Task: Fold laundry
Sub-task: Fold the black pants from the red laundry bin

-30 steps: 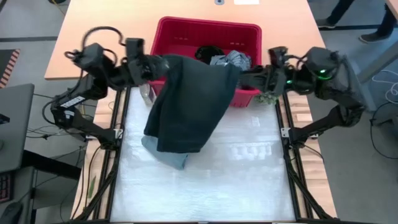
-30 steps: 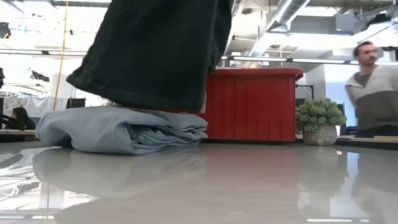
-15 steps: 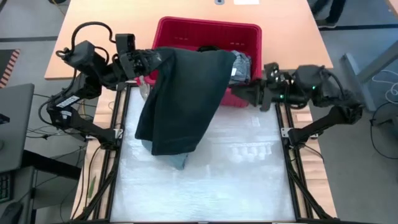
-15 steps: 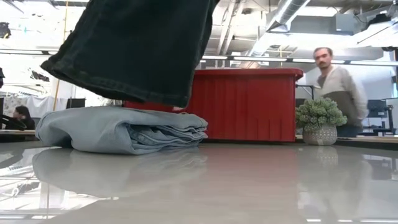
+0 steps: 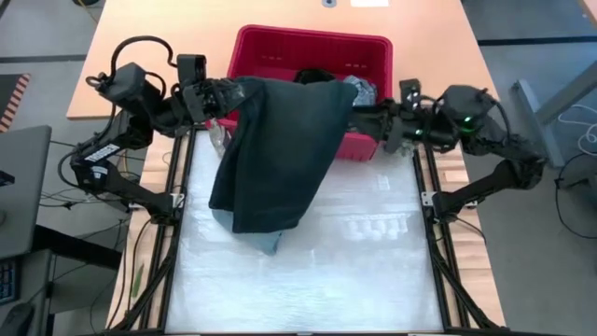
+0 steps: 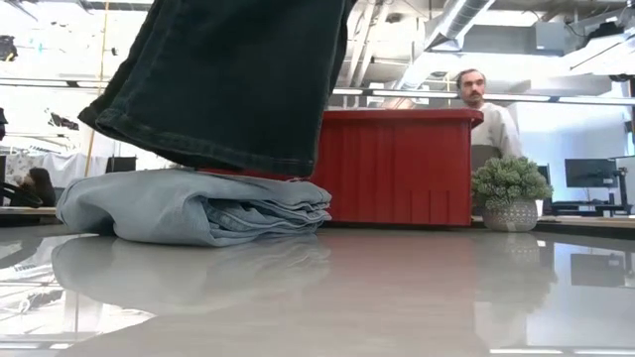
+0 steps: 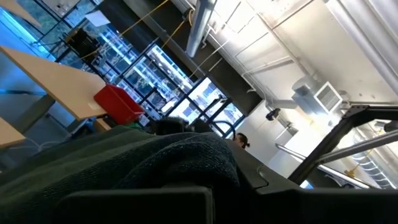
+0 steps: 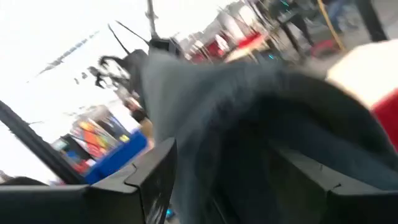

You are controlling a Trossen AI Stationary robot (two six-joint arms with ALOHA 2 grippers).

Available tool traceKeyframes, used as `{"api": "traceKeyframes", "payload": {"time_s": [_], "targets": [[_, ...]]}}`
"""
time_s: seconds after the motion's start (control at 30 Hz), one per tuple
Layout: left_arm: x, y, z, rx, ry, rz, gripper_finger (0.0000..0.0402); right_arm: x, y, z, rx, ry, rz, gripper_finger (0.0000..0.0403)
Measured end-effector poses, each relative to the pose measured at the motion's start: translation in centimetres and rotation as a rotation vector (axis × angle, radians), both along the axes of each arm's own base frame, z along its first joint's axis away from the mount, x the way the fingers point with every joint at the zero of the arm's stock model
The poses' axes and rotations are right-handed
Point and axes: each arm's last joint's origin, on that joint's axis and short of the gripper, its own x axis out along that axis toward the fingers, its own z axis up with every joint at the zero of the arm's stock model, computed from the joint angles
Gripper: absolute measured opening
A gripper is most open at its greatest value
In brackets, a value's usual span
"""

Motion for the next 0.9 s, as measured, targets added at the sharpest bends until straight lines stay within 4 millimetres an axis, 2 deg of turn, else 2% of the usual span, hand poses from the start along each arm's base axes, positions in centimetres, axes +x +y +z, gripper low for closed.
{"api": "traceKeyframes", "payload": {"time_s": [0.2, 0.37, 0.47, 0.67, 0.77, 0.9], "targets": [[0.0, 0.0, 0.0, 0.000, 0.003, -0.003, 0.0000, 0.4, -0.8, 0.7, -0.006, -0.080, 0.002, 0.0260], [0.0, 0.0, -0.1, 0.000, 0.006, -0.003, 0.0000, 2.4, -1.3, -0.5, 0.054, -0.025, 0.028, 0.0260], [0.0, 0.0, -0.1, 0.003, 0.007, -0.003, 0.0000, 2.8, -1.4, -0.7, 0.062, -0.025, 0.030, 0.0260], [0.1, -0.2, -0.3, 0.003, 0.034, -0.019, 0.0000, 3.6, -1.7, 0.2, 0.010, -0.140, 0.020, 0.0253], [0.1, -0.3, -0.2, 0.005, 0.031, -0.023, 0.0000, 4.0, -1.7, 0.4, 0.004, -0.188, 0.047, 0.0219], [0.1, -0.3, -0.2, 0.013, 0.026, -0.046, 0.0000, 4.3, -1.5, 0.6, -0.004, -0.224, 0.090, 0.0125]]}}
